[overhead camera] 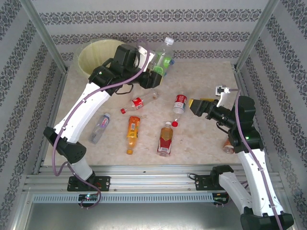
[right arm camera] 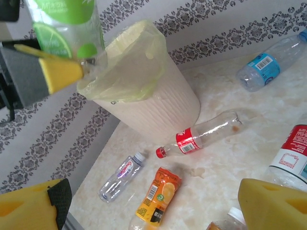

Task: Put the plastic bottles in the bin

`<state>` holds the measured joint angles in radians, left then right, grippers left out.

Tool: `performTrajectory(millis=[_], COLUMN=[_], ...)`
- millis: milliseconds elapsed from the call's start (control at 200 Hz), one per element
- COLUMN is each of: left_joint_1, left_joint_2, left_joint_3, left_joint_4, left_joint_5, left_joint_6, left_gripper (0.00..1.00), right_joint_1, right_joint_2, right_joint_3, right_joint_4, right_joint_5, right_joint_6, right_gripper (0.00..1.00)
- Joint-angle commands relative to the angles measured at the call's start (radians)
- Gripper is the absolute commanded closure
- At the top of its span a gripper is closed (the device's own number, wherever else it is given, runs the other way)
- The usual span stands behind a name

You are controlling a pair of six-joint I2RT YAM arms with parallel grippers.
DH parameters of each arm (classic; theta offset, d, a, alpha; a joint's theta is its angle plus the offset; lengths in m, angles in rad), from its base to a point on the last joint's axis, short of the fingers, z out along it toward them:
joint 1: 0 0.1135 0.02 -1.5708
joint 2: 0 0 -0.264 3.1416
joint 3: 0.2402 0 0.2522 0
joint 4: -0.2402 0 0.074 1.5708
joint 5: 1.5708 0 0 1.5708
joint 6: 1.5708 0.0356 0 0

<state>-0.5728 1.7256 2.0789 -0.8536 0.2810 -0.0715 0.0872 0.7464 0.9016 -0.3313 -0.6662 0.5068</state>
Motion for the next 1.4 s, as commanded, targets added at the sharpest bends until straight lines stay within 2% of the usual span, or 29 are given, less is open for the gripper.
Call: performTrajectory(millis=[0,210,640,764,1019,1239,1399], left_joint_1=[0.018,0.081,0.321,0.377,0.422,0.435,0.436], left_joint_2=[0.078,0.168,0.207,0.221,0.257,0.280,0.282], left_joint_3=[0.138,0.304,0.331,0.333,0.325,0.325,0.331], left_joint_4=[-0.227,-0.362,-0.398,-0.409,-0.423,-0.436,-0.445], left_joint_5=[-0.254,-0.421,-0.436,-0.407,-0.378,-0.347,-0.344], left_joint_6=[0.084,0.110,0.067,0.059,0.043,0.029,0.019], left_gripper=[0.54,0.54,0.54,0.54,0.54,0.49,0.38], right_joint_1=[-0.004,-0.004,-0.004,-0.005,-0.004,-0.004,-0.005], right_joint_2=[-0.016,-0.027,-0.036,-0.037,-0.037,-0.035,-0.033], right_joint_3=[0.008,-0.007,-0.029,-0.029,-0.027,-0.029,-0.030], right_joint_4=[-0.013,-0.018,-0.014,-0.017,-0.018,-0.030,-0.031], right_joint_5=[0.011,0.009,0.011,0.013,0.017,0.026,0.030], right_joint_6=[-0.043,-0.055,-0.051,-0.051,-0.053,-0.061,-0.059], right_gripper=[0.10,0.10,0.10,0.10,0.10,0.10,0.10])
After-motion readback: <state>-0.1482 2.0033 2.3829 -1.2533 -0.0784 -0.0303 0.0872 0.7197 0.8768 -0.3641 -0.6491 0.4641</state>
